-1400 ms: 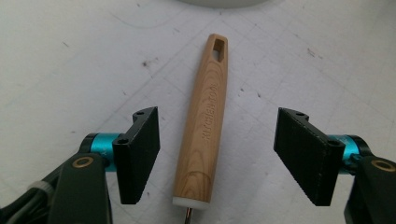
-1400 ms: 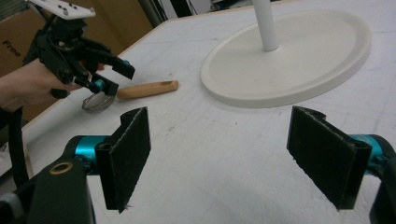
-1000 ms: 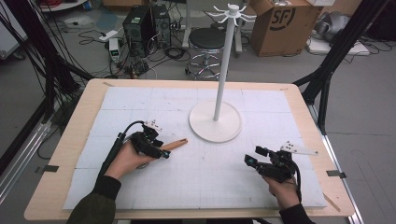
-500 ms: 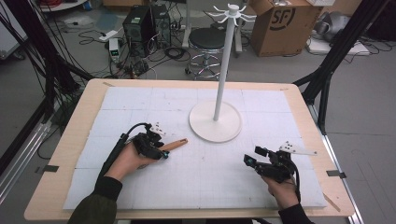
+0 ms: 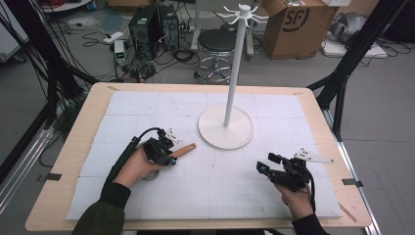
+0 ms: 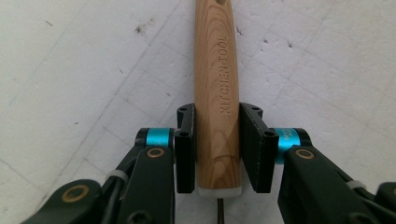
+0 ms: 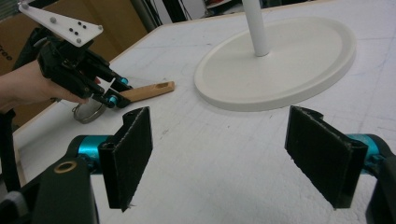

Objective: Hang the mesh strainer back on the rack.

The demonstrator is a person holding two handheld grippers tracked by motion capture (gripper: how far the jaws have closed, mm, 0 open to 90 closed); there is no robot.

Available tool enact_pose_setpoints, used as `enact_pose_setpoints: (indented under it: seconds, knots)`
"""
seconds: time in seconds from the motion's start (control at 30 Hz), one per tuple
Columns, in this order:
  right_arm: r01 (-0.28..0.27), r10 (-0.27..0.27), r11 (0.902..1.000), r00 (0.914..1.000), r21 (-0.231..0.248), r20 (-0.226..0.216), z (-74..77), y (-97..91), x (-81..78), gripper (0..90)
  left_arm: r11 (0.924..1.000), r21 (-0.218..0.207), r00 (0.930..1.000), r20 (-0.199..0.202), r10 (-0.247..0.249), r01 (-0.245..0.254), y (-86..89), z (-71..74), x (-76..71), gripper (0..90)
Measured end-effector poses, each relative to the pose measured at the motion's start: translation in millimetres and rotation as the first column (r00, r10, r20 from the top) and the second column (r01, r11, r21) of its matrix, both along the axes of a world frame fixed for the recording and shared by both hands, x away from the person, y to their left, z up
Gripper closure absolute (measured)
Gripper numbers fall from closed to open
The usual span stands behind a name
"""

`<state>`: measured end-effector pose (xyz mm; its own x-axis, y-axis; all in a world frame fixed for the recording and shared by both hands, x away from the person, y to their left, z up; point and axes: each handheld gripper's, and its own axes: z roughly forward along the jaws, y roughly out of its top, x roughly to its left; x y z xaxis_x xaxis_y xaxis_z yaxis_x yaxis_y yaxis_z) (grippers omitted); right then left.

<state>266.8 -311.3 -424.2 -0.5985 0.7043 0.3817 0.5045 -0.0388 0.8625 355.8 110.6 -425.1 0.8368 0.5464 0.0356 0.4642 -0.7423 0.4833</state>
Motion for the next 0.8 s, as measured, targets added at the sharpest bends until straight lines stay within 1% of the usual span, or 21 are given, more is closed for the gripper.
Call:
enact_pose_setpoints:
  seconds: [0.07,0.23,0.27,0.3,0.33,0.4,0.43,0.47,0.5,0.53,0.57,0.67,0.77,0.8]
  knots:
    - [0.004,-0.004,1.0,1.0,0.002,0.003,0.5,-1.4,-0.4,22.8,1.0,-0.003,1.0,-0.001,0.002,-0.002,0.0,-0.1,-0.2,69.3]
    - [0.016,-0.016,0.9999,0.9998,0.001,0.01,-0.3,-3.7,0.0,23.3,0.9999,0.01,0.9999,0.012,-0.001,0.0,-1.2,1.0,-1.8,69.5]
    - [0.017,-0.017,0.9998,0.9998,0.003,0.002,0.2,-3.7,-0.7,23.4,1.0,0.005,0.9999,0.014,-0.002,0.002,-0.7,1.0,-1.7,69.6]
    - [0.021,-0.021,0.9998,0.9997,0.003,0.009,0.2,-4.1,-0.4,23.5,1.0,0.0,0.9998,0.018,-0.007,0.007,0.0,0.7,-1.7,69.6]
    - [0.023,-0.023,0.9997,0.9997,0.005,0.007,0.4,-4.5,-0.7,23.5,0.9999,-0.012,0.9998,0.019,-0.003,0.004,1.1,0.5,-2.3,69.7]
    - [0.031,-0.031,0.9995,0.9995,0.007,0.01,0.6,-5.4,-0.8,23.5,0.9988,-0.049,0.9997,0.023,0.001,0.0,4.6,1.4,-3.4,70.5]
    - [0.036,-0.037,0.9993,0.9992,0.008,0.014,0.6,-5.9,-0.7,23.6,0.9984,-0.056,0.9995,0.032,0.003,-0.001,6.5,2.6,-3.8,70.7]
    - [0.039,-0.039,0.9992,0.9992,0.008,0.011,0.7,-6.2,-0.9,23.6,0.9974,-0.071,0.9994,0.032,0.009,-0.006,8.4,3.1,-4.1,70.7]
    - [0.042,-0.042,0.9991,0.9991,0.008,0.011,0.5,-6.5,-0.7,23.7,0.9975,-0.071,0.9994,0.033,0.005,-0.003,9.8,3.7,-4.5,70.7]
    - [0.045,-0.045,0.999,0.9989,0.008,0.011,0.4,-6.6,-0.5,23.7,0.9982,-0.06,0.9993,0.038,-0.001,0.004,10.3,2.8,-4.5,70.7]
    - [0.048,-0.048,0.9988,0.9988,0.01,0.008,0.4,-6.5,-0.5,23.7,0.9992,-0.039,0.9994,0.034,-0.002,0.003,9.4,1.2,-4.6,70.7]
    - [0.053,-0.053,0.9985,0.9985,0.009,0.009,0.4,-6.5,-0.7,23.8,0.9993,-0.037,0.9994,0.034,-0.001,0.003,8.7,0.4,-4.5,70.7]
    - [0.062,-0.062,0.998,0.998,0.013,0.015,0.8,-7.3,-1.0,23.8,0.9999,-0.009,0.9993,0.037,-0.008,0.009,6.4,-0.2,-4.3,70.8]
    - [0.064,-0.064,0.9978,0.9978,0.016,0.018,0.7,-7.6,-0.7,23.8,0.9998,0.003,0.9993,0.032,-0.021,0.021,5.9,0.6,-3.1,70.9]
